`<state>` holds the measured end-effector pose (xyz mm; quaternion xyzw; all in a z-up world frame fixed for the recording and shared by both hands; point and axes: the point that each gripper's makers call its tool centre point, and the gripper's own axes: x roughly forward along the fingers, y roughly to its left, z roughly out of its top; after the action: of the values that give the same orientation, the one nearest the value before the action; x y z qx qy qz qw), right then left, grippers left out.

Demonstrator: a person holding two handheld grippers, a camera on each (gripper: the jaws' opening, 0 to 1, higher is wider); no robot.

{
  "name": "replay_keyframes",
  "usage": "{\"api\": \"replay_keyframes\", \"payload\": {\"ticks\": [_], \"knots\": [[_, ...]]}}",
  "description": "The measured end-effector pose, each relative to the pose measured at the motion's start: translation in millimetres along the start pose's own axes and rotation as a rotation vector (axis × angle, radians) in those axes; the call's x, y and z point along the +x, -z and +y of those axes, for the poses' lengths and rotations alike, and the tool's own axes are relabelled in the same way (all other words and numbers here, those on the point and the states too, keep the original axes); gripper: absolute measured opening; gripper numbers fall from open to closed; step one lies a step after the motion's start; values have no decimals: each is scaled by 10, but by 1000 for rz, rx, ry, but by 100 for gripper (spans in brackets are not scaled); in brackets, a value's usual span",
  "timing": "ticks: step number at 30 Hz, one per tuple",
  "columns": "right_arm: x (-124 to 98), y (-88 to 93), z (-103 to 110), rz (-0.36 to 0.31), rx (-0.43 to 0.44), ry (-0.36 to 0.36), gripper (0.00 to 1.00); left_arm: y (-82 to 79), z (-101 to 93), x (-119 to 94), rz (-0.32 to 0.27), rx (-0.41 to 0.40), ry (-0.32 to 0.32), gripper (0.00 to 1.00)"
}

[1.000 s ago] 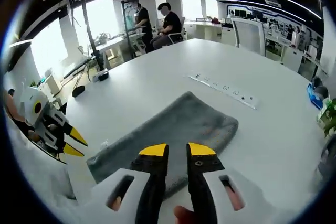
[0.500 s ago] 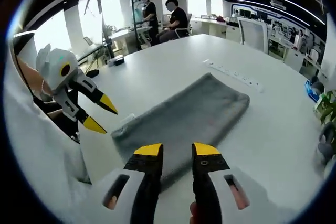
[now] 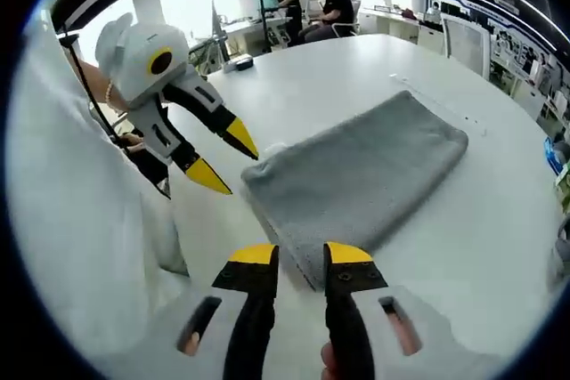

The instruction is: Fold the towel on the table until its edges align and the towel forms a compact rectangular stack.

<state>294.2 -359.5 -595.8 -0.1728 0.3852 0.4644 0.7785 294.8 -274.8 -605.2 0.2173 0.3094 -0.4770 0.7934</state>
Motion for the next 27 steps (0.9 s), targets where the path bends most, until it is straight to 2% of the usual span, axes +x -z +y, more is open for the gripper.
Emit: {"api": "replay_keyframes", "payload": {"ticks": [6, 15, 19, 27], "knots": [[130, 130, 8, 42, -13, -18, 18, 99, -37, 85, 19, 0, 27, 29], [260, 344, -65, 114, -29, -29, 18, 236, 44, 262, 75, 1, 28, 31], [297, 412, -95, 138, -50, -24, 20, 249, 67, 301, 87, 25, 19, 33], [377, 467, -122, 161, -94, -20, 19, 281, 118, 369, 109, 11, 23, 30]]}}
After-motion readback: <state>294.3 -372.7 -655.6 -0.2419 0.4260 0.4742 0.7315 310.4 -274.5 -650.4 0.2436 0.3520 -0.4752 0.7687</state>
